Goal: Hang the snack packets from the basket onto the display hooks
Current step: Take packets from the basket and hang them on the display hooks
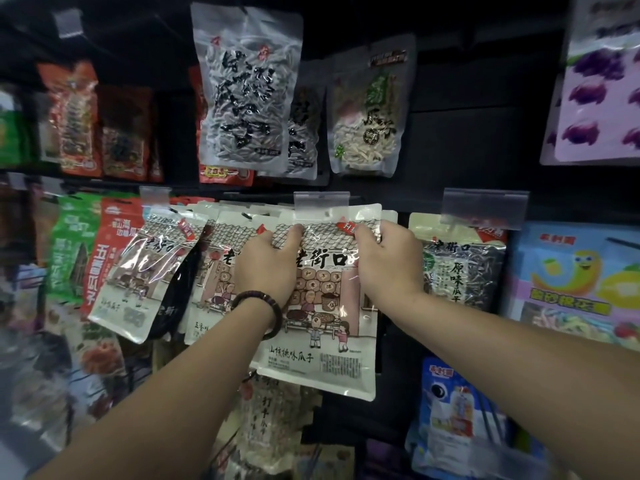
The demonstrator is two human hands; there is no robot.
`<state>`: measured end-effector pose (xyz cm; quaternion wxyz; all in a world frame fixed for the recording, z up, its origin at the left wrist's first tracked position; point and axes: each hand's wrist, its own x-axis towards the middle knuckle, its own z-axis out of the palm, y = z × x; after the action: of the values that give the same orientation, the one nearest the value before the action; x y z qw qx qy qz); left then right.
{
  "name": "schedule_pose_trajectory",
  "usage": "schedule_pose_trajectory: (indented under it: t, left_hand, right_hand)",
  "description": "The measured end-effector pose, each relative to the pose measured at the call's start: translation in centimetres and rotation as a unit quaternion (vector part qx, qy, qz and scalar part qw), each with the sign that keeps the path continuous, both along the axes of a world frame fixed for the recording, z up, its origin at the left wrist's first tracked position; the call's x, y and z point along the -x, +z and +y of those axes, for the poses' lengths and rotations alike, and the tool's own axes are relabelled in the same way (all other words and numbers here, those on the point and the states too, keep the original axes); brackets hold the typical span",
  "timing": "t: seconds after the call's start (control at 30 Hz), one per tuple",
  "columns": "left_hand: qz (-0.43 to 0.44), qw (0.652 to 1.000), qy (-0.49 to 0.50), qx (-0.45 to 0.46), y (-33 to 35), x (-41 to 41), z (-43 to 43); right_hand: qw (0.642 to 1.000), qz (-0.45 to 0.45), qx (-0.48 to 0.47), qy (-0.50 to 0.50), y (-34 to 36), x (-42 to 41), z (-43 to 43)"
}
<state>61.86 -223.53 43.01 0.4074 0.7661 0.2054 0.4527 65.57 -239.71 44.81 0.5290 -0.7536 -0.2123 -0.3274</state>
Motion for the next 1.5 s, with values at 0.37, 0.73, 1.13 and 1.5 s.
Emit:
schedule_pose_trajectory:
  t: [0.37,0.73,1.13,1.5]
  left_hand:
    - [0.055,0.998,-0.012,0.037,0.6,-1.4,-0.5]
    - [-0.004,0.989,-0.008,-0.146,-7.0,-1.8,-5.8]
    - [0.188,0.965,-0.029,-0.183,-7.8,-0.7,-6.7]
    - [0.201,0.945,-0.149,-0.212,-10.7,9.7,-16.1]
  right_hand:
    - [0.993,0.094,0.067,-0.038,0.8,-2.0,-0.5]
    - [0.983,0.069,0.119,-0.119,-0.3,-3.4,-0.5]
    - [0.963,0.163,0.212,-0.045,0.0,-1.9,-3.0]
    - [0.947,0.149,0.281,0.041,-8.5,12.2,-18.1]
